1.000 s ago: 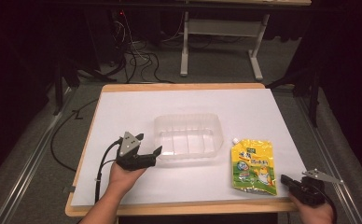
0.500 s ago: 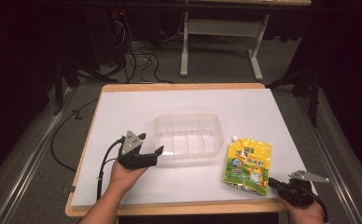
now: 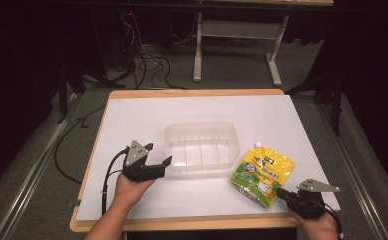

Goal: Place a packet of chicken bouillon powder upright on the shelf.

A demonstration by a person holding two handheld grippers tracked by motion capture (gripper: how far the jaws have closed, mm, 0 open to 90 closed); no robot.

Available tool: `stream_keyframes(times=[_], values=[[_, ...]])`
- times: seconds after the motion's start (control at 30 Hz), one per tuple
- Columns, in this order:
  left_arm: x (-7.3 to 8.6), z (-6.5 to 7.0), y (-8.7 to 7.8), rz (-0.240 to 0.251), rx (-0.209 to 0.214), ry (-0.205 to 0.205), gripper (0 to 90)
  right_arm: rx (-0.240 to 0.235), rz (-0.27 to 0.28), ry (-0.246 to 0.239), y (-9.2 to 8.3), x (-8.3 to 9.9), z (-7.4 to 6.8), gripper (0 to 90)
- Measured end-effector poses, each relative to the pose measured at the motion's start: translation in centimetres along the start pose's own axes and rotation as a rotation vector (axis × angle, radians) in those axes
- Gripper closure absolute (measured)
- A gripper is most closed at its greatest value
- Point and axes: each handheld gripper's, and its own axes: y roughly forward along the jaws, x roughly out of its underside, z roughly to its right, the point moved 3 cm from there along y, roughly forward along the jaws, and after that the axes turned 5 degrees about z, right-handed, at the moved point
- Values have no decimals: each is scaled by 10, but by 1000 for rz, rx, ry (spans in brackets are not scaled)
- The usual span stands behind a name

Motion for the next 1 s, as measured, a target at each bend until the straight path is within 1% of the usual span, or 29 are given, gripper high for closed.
stream_keyframes(times=[0.03,0.07,0.1,0.13,0.2,0.23,0.27,0.33,0.4,0.43,0.47,0.57,0.6,0.63,0.67,0.7,0.73,0.77,0.83,0.87,0.93,0.97,1.0], values=[[1,-2,0,-5,-4,-1,197,20,28,15,1,-5,3,772],[2,-3,-1,-9,-8,-5,197,20,28,15,1,-5,3,772],[3,-5,-2,-13,-13,-8,197,32,46,19,3,-11,5,692],[5,-7,-3,-16,-26,-8,197,32,46,19,3,-11,5,692],[10,-12,-6,-29,-38,-13,198,41,76,23,8,-20,6,640],[13,-15,-8,-38,-46,-18,198,57,99,10,13,-27,8,575],[15,-17,-9,-44,-51,-22,198,57,99,10,13,-27,8,575],[21,-22,-13,-69,-56,-40,199,66,111,18,19,-33,9,487],[26,-25,-16,-82,-66,-41,198,51,117,17,24,-38,11,452],[31,-27,-20,-89,-71,-47,198,32,125,21,30,-44,13,379],[31,-27,-20,-89,-71,-47,198,32,125,21,30,-44,13,379],[34,-29,-25,-91,-86,-50,198,24,123,22,40,-51,16,295],[34,-30,-27,-87,-92,-51,197,20,124,19,43,-53,16,282],[34,-31,-28,-80,-94,-59,197,22,127,6,46,-54,17,258],[34,-32,-29,-75,-89,-79,196,28,135,3,48,-57,18,248],[33,-33,-29,-70,-78,-107,195,35,151,10,50,-60,20,247],[32,-34,-29,-64,-68,-136,188,37,165,21,52,-63,23,248],[32,-35,-29,-58,-65,-151,179,34,176,36,54,-67,26,246],[32,-36,-28,-63,-74,-146,176,28,188,43,58,-73,31,247],[33,-36,-26,-71,-79,-138,175,33,184,49,59,-73,32,254],[34,-36,-24,-82,-81,-131,172,53,143,45,62,-73,35,257],[34,-36,-23,-86,-78,-125,170,74,137,38,62,-72,37,257],[34,-35,-22,-87,-80,-118,169,90,139,42,61,-71,40,257]])
